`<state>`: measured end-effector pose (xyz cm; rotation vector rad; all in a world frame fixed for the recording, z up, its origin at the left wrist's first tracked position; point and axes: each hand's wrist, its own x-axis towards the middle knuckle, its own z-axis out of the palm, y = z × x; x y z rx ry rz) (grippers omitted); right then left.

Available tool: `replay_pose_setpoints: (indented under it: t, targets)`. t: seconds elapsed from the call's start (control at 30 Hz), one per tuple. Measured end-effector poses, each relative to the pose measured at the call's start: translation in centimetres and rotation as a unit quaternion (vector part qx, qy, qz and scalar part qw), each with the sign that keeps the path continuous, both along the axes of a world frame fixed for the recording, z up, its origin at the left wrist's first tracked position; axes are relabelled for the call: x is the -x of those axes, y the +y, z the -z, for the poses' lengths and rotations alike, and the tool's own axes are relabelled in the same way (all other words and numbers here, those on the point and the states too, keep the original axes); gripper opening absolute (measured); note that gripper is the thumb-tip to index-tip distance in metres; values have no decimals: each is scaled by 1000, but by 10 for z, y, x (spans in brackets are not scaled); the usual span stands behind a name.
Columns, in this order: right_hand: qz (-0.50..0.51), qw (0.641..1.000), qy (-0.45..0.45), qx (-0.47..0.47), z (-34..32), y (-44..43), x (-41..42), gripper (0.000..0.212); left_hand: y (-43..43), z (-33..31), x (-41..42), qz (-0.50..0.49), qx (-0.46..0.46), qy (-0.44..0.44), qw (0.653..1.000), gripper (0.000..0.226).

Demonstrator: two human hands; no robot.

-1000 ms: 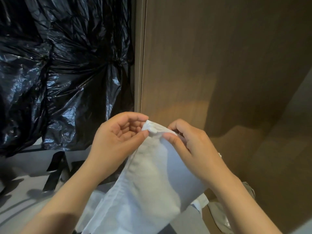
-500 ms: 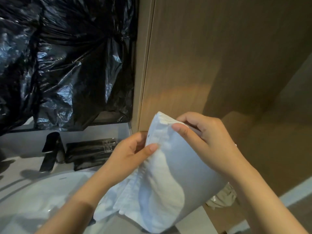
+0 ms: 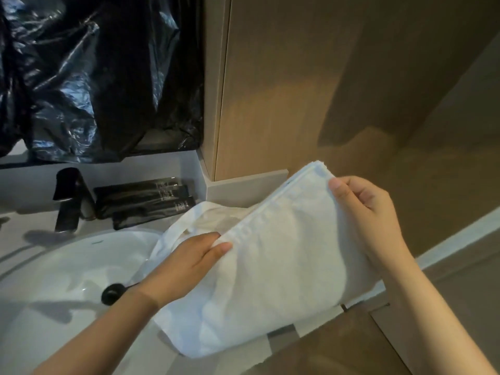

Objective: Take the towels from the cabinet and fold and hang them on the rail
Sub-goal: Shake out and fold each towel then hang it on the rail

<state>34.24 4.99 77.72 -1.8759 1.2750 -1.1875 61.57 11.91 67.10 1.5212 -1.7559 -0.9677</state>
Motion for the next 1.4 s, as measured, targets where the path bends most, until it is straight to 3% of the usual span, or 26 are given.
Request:
replay_pose_setpoints:
  t: [0.1, 0.2, 0.33, 0.57, 0.67, 0.77, 0.83, 0.93, 1.17, 1.27, 1.33, 1.4]
  targets:
    - [23, 997, -7, -71, 38, 2, 20, 37, 7, 0, 3, 33, -49, -33, 998, 46]
    - [44, 989, 0, -144, 79, 9, 34, 43, 9, 12, 9, 41, -107, -90, 989, 64]
    - [60, 977, -6, -206, 121, 19, 45, 46, 15, 39, 25, 42, -163, -146, 975, 50]
    - [62, 963, -26, -261, 161, 24, 69, 45, 6, 56, 44, 50, -278, -161, 946, 36]
    - [82, 963, -12, -257, 175, 7, 75, 45, -12, 63, 53, 9, -242, -192, 951, 38]
    - [121, 955, 56, -265, 197, -20, 84, 44, -20, 82, 64, -66, -88, -284, 953, 31]
    - [131, 940, 102, -296, 215, -37, 94, 41, -16, 100, 70, -70, -44, -322, 943, 48]
    - [135, 929, 153, -310, 239, -52, 103, 35, 0, 123, 75, -73, -32, -312, 947, 58]
    - [192, 937, 116, -267, 254, -69, 94, 21, 11, 151, 81, -53, -104, -356, 927, 73]
    - [174, 928, 194, -265, 251, -73, 95, 24, 6, 152, 80, -52, -123, -351, 927, 74]
    - [144, 935, 255, -198, 244, -67, 89, 35, 5, 149, 78, -49, -106, -336, 934, 72]
    - [69, 963, 229, -128, 235, -50, 72, 32, 11, 141, 72, -106, -71, -273, 954, 66]
